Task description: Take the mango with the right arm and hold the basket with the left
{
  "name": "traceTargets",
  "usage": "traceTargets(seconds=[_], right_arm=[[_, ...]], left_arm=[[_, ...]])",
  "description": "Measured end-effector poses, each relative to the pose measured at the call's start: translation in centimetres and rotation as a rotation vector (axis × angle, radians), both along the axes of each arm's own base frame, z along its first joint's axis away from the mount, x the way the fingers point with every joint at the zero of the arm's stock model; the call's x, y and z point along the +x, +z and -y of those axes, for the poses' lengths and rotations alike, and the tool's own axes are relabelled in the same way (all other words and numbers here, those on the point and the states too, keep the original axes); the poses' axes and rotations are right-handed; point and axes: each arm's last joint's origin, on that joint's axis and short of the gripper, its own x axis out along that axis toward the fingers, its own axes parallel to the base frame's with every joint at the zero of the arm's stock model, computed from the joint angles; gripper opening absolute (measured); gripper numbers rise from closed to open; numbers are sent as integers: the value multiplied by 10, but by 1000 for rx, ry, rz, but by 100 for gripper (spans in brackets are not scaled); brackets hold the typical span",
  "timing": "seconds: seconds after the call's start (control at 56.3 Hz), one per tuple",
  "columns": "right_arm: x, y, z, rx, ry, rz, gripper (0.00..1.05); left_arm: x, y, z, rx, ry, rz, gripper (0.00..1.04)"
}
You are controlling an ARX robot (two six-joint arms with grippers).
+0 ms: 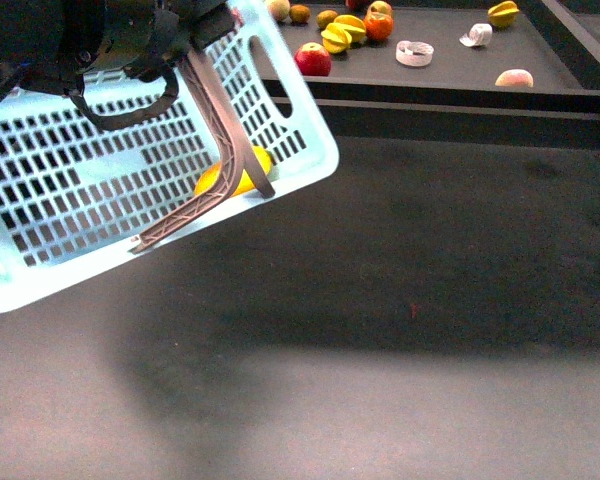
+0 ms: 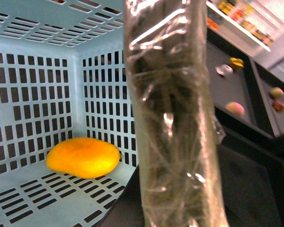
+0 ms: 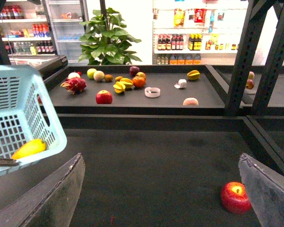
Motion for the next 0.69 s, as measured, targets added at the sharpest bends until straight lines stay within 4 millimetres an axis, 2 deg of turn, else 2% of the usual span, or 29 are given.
traceTargets(seconds=[0.213,0.533,0.693], right_arm=[[0,0,0,0,0,0,97],[0,0,0,0,0,0,97],[0,0,0,0,0,0,97]], left_arm=[[30,-15,-24,-223,333,-94,8],[62,-28,-53,-577,515,-118,8],[73,-30,-66,-669,557,-71,8]])
